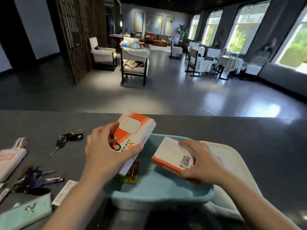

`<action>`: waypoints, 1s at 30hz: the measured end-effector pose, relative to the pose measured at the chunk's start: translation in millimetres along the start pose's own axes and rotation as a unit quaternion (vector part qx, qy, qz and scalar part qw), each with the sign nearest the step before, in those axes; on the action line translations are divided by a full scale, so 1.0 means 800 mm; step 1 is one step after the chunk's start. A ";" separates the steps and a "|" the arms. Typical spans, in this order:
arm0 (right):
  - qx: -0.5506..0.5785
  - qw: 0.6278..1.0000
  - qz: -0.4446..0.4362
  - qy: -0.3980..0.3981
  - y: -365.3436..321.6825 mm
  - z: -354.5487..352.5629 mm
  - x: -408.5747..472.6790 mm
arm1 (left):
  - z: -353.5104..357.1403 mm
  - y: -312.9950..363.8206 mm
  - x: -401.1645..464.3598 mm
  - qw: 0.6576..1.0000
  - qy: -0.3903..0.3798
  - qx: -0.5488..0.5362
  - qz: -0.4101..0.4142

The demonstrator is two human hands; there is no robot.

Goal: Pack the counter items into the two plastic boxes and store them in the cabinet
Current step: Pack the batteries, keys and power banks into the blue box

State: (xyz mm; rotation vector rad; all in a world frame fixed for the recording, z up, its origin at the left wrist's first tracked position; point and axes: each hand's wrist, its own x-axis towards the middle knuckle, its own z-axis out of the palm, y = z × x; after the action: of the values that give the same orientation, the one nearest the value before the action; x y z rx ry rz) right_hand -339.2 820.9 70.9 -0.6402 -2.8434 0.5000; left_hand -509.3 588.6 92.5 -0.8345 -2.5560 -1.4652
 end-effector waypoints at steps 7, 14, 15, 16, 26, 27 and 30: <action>-0.113 0.976 -0.061 -0.179 -0.001 0.039 0.059 | 0.024 0.003 0.006 1.000 -0.009 0.016 0.004; -0.168 0.956 -0.044 -0.238 0.014 0.068 0.069 | 0.038 -0.009 0.007 0.993 -0.087 0.066 0.049; -0.164 0.959 -0.040 -0.227 0.014 0.064 0.066 | 0.039 -0.009 0.008 0.989 -0.108 0.079 0.061; -0.150 0.968 -0.034 -0.200 0.013 0.057 0.062 | 0.041 -0.009 0.009 0.983 -0.134 0.100 0.074; 0.136 0.973 0.056 0.177 0.031 -0.007 -0.031 | 0.131 0.009 0.033 0.837 -0.382 0.296 0.258; 0.137 0.974 0.059 0.173 0.030 -0.007 -0.036 | 0.146 0.011 0.031 0.822 -0.395 0.302 0.277; 0.148 0.970 0.064 0.181 0.030 -0.011 -0.045 | 0.181 0.014 0.027 0.788 -0.423 0.315 0.318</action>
State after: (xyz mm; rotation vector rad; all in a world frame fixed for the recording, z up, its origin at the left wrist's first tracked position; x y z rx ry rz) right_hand -295.9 828.1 66.7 -0.7681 -2.3380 0.7282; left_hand -493.9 720.4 29.8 -2.2232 -2.4508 0.0472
